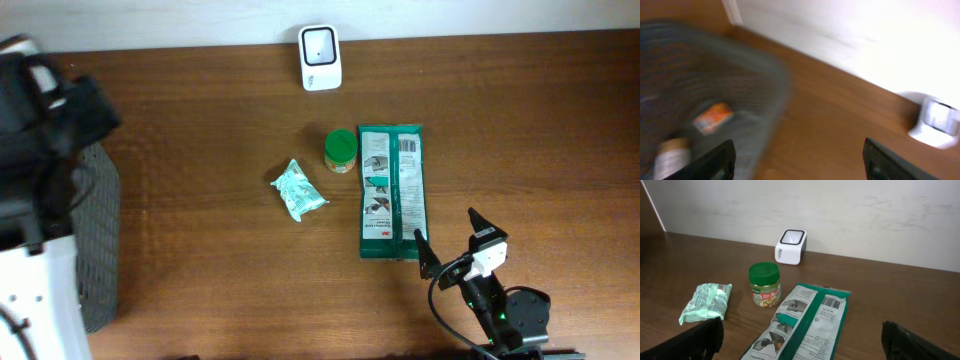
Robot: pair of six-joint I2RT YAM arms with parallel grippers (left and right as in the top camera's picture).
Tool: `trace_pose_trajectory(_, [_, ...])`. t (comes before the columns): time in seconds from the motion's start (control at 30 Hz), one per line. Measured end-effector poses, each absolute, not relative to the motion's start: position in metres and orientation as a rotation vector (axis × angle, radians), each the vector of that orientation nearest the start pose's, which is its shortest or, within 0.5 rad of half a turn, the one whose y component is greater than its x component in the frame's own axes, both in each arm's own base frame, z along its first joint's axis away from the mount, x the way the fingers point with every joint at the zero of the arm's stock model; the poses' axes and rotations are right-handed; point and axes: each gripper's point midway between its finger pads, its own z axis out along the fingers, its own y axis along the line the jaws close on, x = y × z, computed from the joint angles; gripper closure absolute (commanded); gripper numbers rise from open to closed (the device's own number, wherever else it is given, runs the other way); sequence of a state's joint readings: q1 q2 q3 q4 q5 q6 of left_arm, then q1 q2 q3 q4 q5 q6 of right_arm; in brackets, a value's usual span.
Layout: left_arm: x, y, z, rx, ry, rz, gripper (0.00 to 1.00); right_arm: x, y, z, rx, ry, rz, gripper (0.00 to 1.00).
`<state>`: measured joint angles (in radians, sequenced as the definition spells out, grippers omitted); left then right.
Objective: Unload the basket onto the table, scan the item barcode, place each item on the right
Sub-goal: 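Reach the left gripper into the basket and grasp the orange packet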
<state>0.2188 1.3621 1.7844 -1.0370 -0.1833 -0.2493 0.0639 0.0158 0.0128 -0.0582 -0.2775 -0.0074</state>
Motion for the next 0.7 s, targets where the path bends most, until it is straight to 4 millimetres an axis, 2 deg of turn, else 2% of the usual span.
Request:
trace_pose_trajectory(0.1, [0.325,0.164,0.374,-0.798,2.078,0.277,0.21,0.237,0.062,0.162,-0.271,1.614,0.269,0.02])
trace_pose_trajectory(0.2, [0.308,0.209,0.354,-0.966,2.046,0.339,0.18,0.237,0.062,0.162,-0.271,1.614,0.270,0.02])
trace_pose_trajectory(0.23, [0.303,0.227,0.345,-1.023,2.021,0.358,0.14,0.237,0.062,0.162,-0.271,1.614,0.269,0.02])
trace_pose_trajectory(0.4, [0.295,0.278,0.307,-1.097,1.973,0.446,0.13,0.237,0.062,0.162,-0.271,1.614,0.270,0.01])
trace_pose_trajectory(0.6, [0.315,0.304,0.240,-0.892,2.192,0.567,0.16,0.237,0.062,0.162,-0.271,1.614,0.269,0.02])
trace_pose_trajectory(0.63, [0.321,0.308,0.223,-0.837,2.255,0.576,0.20,0.237,0.062,0.162,-0.271,1.614,0.269,0.01])
trace_pose_trajectory(0.7, [0.331,0.310,0.187,-0.717,2.390,0.565,0.21,0.237,0.062,0.162,-0.271,1.614,0.270,0.02])
